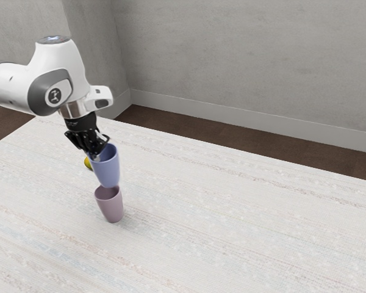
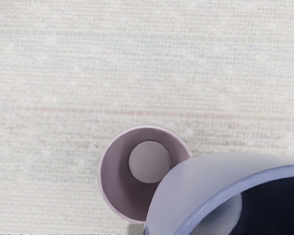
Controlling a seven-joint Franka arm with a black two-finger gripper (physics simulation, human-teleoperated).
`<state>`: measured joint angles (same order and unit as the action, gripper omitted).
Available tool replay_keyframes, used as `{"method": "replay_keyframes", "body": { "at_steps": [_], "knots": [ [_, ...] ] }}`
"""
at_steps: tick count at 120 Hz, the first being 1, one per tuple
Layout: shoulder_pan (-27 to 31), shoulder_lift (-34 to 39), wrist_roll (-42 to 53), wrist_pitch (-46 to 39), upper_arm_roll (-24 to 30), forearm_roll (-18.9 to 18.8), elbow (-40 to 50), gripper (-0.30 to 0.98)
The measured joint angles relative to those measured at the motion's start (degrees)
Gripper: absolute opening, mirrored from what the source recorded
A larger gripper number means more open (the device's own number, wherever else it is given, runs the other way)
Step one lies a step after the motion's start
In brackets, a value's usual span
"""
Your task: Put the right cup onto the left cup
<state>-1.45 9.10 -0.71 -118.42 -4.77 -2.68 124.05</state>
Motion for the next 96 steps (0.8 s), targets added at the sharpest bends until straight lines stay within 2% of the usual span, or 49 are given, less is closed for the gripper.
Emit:
{"method": "replay_keyframes", "body": {
  "at_steps": [16, 96],
  "knots": [
    [0.9, 0.6, 0.7, -0.7, -0.1, -0.1, 1.6, -0.10],
    [1.0, -6.9, 2.4, -6.3, -2.3, 0.0, 0.9, -0.10]
  ]
}}
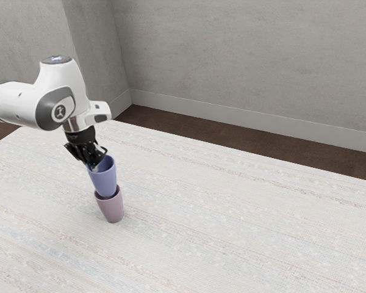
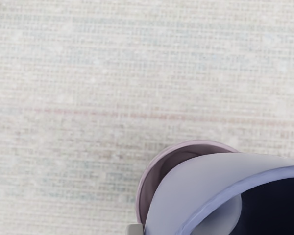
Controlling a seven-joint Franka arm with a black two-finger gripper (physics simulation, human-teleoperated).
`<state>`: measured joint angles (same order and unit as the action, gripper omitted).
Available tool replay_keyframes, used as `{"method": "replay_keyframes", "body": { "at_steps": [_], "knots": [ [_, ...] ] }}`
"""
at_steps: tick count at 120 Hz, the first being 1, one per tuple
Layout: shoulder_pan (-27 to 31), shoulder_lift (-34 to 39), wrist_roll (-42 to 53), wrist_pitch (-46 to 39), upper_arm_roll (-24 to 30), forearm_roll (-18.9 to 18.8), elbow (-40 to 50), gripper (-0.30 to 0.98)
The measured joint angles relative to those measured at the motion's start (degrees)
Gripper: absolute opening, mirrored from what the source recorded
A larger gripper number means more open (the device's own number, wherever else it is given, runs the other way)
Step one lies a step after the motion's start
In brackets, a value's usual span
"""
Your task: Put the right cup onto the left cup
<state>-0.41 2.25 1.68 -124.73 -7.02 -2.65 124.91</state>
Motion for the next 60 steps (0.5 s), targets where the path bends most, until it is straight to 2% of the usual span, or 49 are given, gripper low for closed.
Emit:
{"method": "replay_keyframes", "body": {
  "at_steps": [37, 60],
  "knots": [
    [-0.2, -3.5, 0.3, -1.7, -0.1, 1.2, -0.1, -0.08],
    [-0.2, -2.6, 0.8, -2.4, 0.1, 2.4, 0.4, 0.31]
  ]
}}
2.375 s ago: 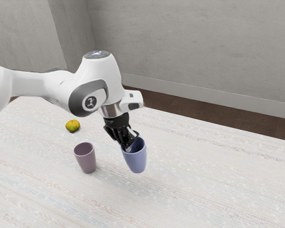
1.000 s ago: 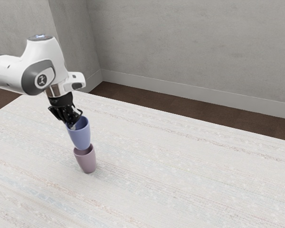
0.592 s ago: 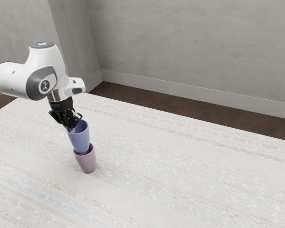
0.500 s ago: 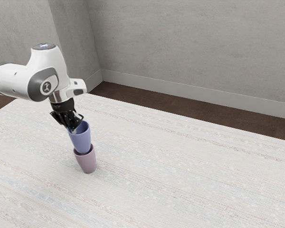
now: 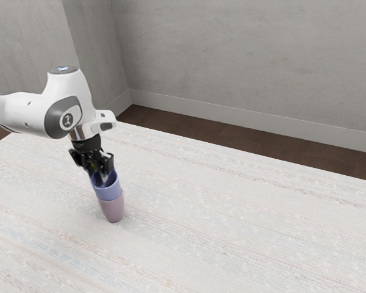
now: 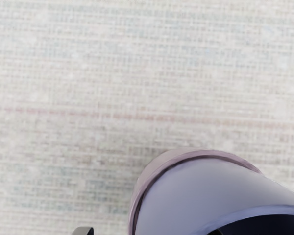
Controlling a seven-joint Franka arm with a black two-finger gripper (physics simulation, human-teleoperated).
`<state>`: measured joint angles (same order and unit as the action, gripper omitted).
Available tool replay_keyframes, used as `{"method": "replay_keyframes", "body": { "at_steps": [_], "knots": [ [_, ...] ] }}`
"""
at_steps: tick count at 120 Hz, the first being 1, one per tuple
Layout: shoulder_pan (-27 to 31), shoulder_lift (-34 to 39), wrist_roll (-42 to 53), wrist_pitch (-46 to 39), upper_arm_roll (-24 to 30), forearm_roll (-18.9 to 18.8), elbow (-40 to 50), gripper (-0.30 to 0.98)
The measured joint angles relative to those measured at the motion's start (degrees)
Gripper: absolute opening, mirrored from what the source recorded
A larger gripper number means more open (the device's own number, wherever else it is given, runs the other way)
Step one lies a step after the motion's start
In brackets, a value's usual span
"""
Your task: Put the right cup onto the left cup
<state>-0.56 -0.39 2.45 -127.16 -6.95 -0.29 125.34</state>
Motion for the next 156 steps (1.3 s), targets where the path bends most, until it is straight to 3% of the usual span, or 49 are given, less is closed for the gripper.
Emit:
{"method": "replay_keyframes", "body": {
  "at_steps": [20, 46, 79, 108, 156],
  "knots": [
    [0.1, 4.5, 0.4, 1.2, 0.3, 0.2, 0.4, 0.51],
    [-0.4, 6.9, 0.7, 5.3, 4.1, 0.3, -1.8, 0.62],
    [-0.9, 0.2, 1.1, 10.5, 7.0, 0.9, -13.2, 0.67],
    [-0.4, -8.4, 1.3, 20.6, 6.7, 1.2, -32.2, 0.68],
    [-0.4, -7.8, 1.5, 27.4, 6.7, 0.8, -34.0, 0.69]
  ]
}}
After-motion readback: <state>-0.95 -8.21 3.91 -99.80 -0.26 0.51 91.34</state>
